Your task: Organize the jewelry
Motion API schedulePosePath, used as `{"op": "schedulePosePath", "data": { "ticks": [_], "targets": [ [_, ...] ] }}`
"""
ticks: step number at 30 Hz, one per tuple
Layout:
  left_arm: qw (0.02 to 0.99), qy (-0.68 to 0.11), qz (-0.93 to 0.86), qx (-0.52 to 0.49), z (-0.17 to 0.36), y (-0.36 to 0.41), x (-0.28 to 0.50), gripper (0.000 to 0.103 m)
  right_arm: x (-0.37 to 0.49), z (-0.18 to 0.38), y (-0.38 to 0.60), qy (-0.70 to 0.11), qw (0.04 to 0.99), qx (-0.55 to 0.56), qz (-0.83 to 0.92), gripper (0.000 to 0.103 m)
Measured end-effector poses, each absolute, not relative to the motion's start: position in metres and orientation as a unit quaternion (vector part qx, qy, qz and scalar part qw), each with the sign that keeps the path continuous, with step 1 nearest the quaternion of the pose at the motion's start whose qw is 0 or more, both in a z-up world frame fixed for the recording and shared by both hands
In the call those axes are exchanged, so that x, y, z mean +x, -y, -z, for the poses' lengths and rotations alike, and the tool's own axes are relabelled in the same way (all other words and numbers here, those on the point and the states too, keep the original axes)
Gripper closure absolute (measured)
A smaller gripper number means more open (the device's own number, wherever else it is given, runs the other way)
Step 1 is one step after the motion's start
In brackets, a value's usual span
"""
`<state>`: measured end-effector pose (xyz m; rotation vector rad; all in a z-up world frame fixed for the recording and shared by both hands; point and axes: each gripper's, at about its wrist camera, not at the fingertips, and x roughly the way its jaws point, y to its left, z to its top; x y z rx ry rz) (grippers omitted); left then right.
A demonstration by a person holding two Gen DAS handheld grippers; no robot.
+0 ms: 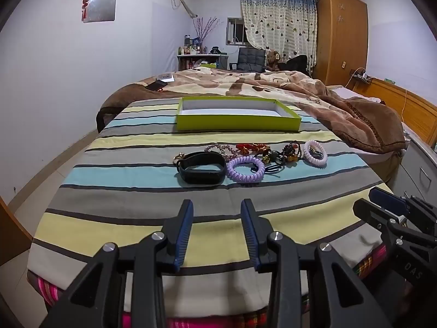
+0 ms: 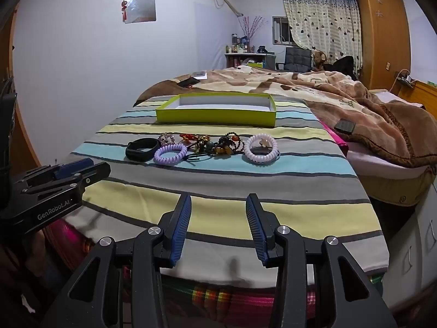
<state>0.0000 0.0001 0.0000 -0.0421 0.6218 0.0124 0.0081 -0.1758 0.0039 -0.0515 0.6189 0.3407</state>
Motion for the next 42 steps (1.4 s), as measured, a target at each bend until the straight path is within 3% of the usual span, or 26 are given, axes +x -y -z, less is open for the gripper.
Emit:
{"op": "schedulePosePath", "data": {
  "ticks": [42],
  "targets": [
    [0.95, -0.312, -0.002, -0.026, 0.0011, 0.0041, -0.0037, 0.065, 0.0034, -0.0064, 0.177, -0.3, 0.939, -0.027, -0.164, 0.061]
  ]
}}
